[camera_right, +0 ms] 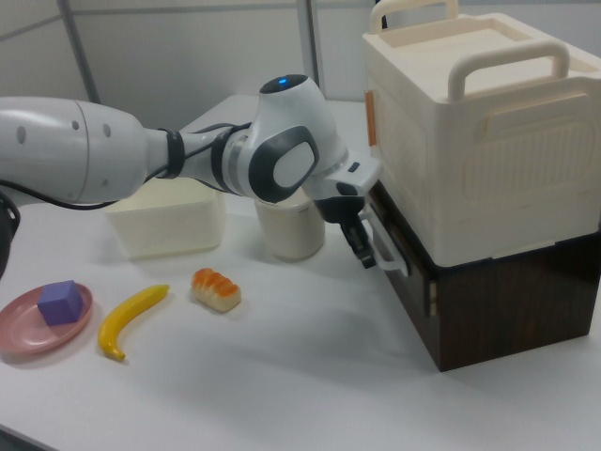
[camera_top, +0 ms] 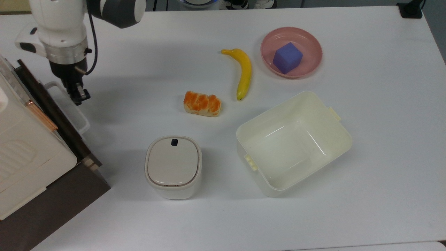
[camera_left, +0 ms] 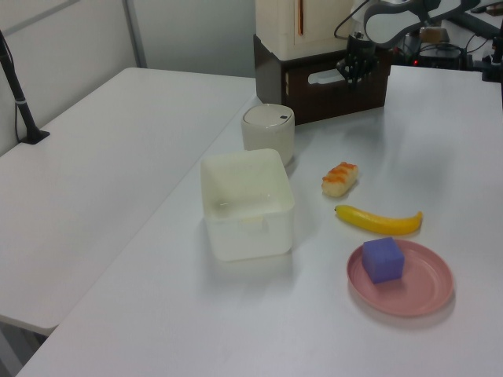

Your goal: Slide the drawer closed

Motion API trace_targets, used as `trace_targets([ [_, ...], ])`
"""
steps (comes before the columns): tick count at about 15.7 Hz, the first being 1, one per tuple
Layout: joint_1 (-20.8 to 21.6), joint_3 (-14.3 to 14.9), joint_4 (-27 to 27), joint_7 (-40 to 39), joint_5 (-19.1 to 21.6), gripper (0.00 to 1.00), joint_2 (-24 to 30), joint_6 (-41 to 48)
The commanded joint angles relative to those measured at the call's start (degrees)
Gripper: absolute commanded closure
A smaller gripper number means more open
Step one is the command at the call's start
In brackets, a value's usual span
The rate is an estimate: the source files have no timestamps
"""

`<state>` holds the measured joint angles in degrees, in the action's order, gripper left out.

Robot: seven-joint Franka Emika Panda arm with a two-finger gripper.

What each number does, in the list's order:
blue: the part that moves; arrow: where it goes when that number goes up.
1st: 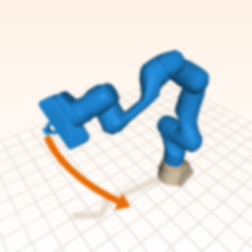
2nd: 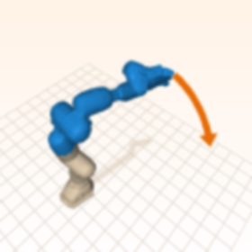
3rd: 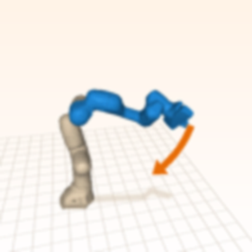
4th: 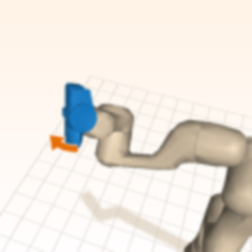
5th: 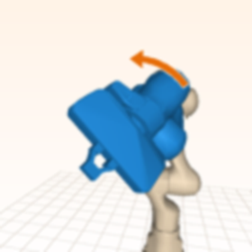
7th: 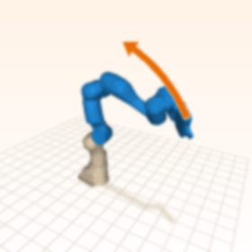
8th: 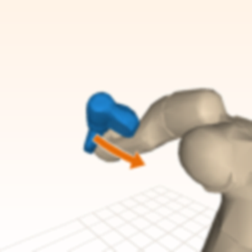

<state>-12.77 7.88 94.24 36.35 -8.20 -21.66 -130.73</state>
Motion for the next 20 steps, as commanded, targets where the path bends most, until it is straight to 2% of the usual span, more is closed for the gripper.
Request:
trace_targets([
  [1,-0.76,0.47,-3.19,0.74,-2.17,1.0,-3.12,-2.94],
  [5,-1.47,0.47,-4.16,0.56,-2.35,1.0,-3.39,-3.74],
  [11,-0.86,-0.41,-4.07,-1.71,-4.72,1.0,-3.22,-3.56],
  [14,0.11,-3.21,-3.63,-6.89,-4.11,1.0,-1.73,-2.16],
  [20,0.2,-10.86,-3.02,-14.28,-3.06,1.0,3.81,9.34],
])
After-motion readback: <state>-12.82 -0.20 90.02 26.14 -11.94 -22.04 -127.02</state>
